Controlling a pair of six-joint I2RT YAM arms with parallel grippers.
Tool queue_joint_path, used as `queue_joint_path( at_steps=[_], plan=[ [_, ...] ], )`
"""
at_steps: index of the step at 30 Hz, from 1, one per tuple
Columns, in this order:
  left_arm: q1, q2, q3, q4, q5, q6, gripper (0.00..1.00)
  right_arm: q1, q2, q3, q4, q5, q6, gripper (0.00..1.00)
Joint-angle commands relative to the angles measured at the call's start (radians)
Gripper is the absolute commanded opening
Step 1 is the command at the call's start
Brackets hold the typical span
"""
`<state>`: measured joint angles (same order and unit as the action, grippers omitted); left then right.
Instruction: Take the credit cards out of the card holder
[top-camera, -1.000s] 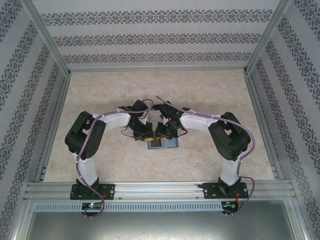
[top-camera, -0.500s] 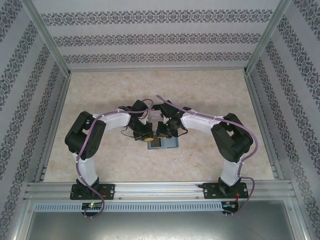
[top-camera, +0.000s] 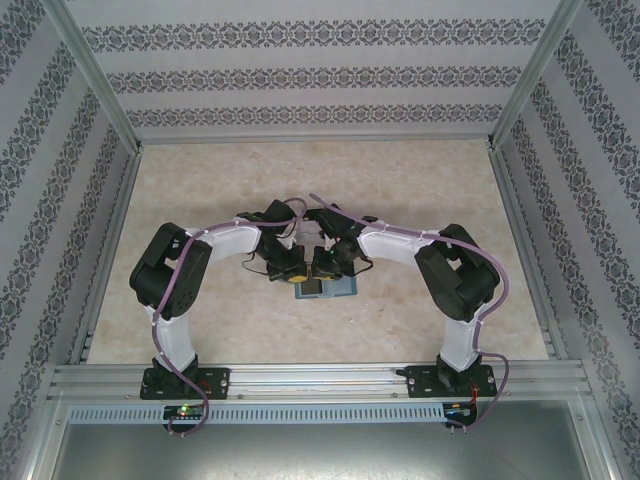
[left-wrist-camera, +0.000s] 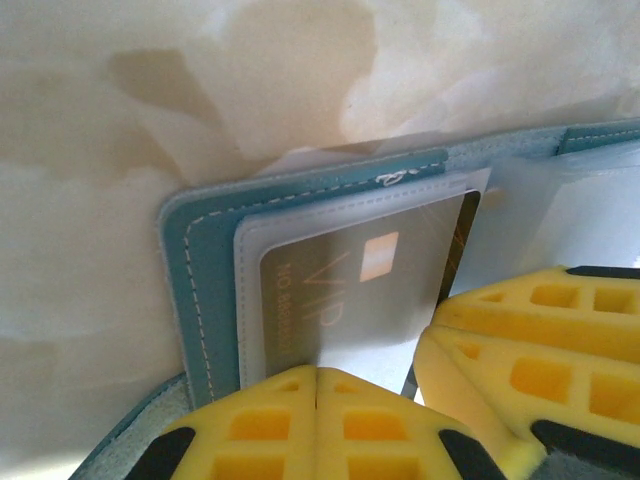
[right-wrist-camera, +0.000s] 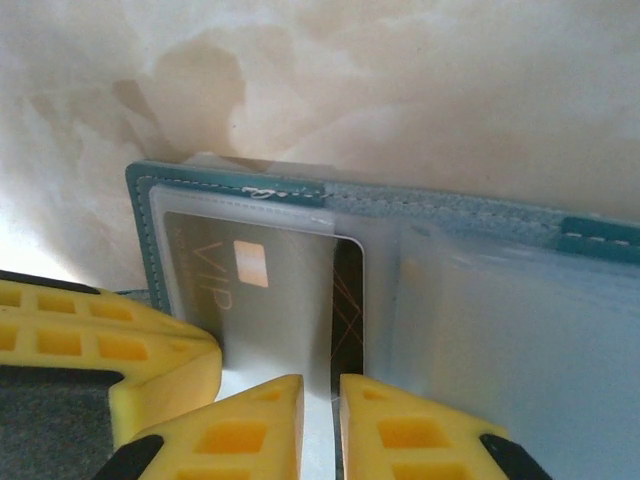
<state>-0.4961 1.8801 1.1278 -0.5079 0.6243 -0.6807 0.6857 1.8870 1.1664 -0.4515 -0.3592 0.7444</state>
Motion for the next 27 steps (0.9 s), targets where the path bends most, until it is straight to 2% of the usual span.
queue_joint_path(
  at_steps=[1, 13, 22, 27],
  plan=[
    [0.008, -0.025, 0.006, -0.038, -0.015, 0.024, 0.00, 0.012, 0.023, 0.015, -0.009, 0.010, -0.006, 0.19],
    [0.008, -0.038, 0.010, -0.046, -0.015, 0.027, 0.01, 0.014, 0.023, 0.036, -0.099, 0.092, -0.031, 0.28],
    [0.008, -0.009, 0.022, -0.062, -0.021, 0.032, 0.00, 0.009, -0.027, 0.026, -0.043, 0.029, -0.004, 0.32],
    [0.007, 0.009, 0.028, -0.093, -0.050, 0.049, 0.00, 0.001, -0.046, 0.019, -0.051, 0.034, -0.007, 0.33]
  ],
)
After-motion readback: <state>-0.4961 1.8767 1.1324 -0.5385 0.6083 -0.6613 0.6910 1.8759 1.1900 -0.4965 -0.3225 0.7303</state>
